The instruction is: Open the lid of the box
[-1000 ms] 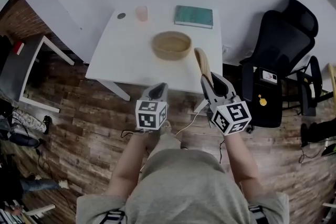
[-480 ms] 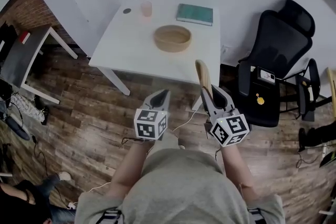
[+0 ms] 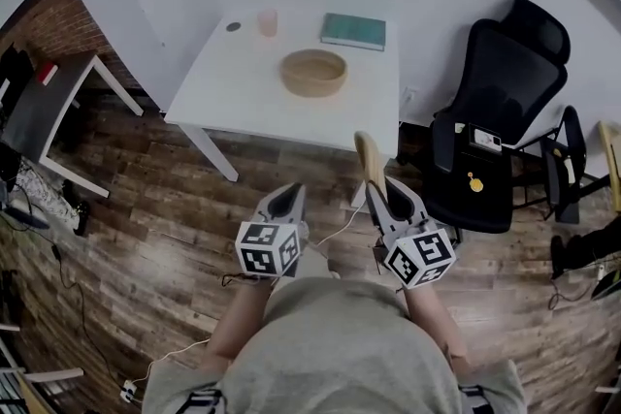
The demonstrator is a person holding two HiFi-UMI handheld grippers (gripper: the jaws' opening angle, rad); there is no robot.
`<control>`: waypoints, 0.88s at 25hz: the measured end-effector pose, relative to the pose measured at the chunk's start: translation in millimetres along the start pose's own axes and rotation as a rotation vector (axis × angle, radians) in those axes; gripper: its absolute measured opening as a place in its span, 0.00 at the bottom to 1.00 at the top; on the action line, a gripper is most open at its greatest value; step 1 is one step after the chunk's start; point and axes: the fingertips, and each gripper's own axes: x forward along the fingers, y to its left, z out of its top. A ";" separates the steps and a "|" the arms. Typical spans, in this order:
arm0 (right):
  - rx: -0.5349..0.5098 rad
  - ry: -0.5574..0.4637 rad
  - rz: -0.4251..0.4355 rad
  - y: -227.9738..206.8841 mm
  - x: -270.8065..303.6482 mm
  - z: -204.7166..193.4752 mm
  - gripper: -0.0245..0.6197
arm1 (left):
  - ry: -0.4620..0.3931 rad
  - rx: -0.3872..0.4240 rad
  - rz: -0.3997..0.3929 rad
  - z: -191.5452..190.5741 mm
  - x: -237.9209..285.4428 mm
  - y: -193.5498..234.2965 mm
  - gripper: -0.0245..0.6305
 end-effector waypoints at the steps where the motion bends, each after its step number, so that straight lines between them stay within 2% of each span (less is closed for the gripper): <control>1: -0.003 0.003 0.002 1.9 -3.0 -0.6 0.18 | -0.005 -0.004 0.000 0.6 -3.0 -0.7 0.07; 22: 0.012 -0.003 -0.002 1.7 -15.8 -4.9 0.17 | -0.013 -0.007 -0.016 4.8 -11.0 -8.4 0.06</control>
